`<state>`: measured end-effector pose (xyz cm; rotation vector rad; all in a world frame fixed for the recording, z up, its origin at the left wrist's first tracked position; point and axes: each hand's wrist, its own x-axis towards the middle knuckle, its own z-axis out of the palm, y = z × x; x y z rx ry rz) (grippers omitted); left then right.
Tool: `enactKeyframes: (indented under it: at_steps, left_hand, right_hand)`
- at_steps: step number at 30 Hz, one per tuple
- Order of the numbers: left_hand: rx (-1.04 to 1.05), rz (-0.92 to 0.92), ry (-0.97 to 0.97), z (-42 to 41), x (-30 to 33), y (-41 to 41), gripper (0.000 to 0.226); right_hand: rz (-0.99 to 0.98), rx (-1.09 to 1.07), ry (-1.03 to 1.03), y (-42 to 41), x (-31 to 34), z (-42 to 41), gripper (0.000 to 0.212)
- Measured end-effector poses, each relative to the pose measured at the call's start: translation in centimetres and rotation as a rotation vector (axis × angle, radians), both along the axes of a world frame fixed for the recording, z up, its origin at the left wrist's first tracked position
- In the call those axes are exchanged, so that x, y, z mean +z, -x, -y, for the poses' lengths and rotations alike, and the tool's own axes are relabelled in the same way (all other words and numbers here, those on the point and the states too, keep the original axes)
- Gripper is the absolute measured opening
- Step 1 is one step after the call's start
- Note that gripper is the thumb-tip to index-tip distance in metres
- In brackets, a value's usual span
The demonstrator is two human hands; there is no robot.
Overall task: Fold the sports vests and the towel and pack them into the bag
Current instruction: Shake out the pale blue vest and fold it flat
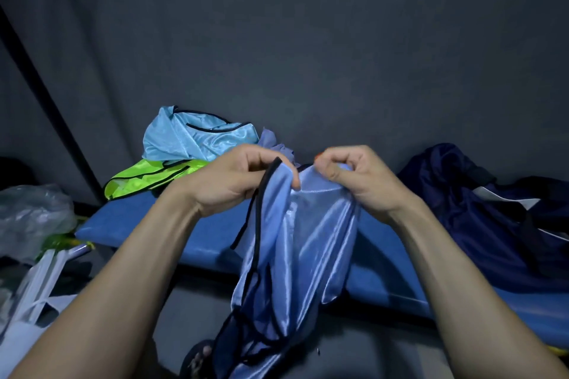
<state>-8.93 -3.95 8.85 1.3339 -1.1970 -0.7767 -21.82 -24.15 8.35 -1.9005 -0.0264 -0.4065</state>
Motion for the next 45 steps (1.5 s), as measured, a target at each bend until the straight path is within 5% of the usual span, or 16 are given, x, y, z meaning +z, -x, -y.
enactKeyframes:
  at_steps: [6,8,11,14,19,27,34,40,45]
  left_hand:
    - [-0.065,0.124,-0.104,-0.9,-0.5,-0.7,0.013]
    - [-0.02,0.057,-0.046,-1.2,-0.4,-1.3,0.011]
    - [-0.025,-0.058,0.072,-1.0,-0.3,-1.2,0.017]
    - [-0.001,-0.043,0.117,0.1,-0.3,-0.3,0.007]
    - [0.127,-0.013,0.145,1.1,-0.3,0.0,0.014]
    - [0.235,-0.1,0.203,1.7,0.0,0.7,0.019]
    - [0.177,0.103,0.245,0.2,0.5,0.1,0.015]
    - [0.261,0.52,0.233,0.8,0.3,0.2,0.021]
    - [0.391,0.359,0.232,1.9,-0.1,0.3,0.015]
  right_hand:
    - [0.224,-0.059,-0.58,0.3,1.3,1.1,0.022]
    - [0.161,-0.237,-0.507,-0.2,0.4,2.1,0.028]
    - [0.004,-0.473,0.031,-1.0,-1.7,2.6,0.024]
    - [0.053,-0.552,0.306,-1.3,-1.7,0.3,0.013]
    - [0.083,-0.052,-0.008,0.3,1.3,-3.3,0.018]
    - [-0.03,0.058,-0.251,0.3,-0.6,-2.1,0.028]
    - [0.034,0.013,-0.565,0.1,-0.5,-1.3,0.022]
    - [-0.046,0.043,-0.41,-0.2,-0.7,-1.9,0.031]
    - [-0.084,-0.022,-0.257,-0.4,-1.1,-2.4,0.026]
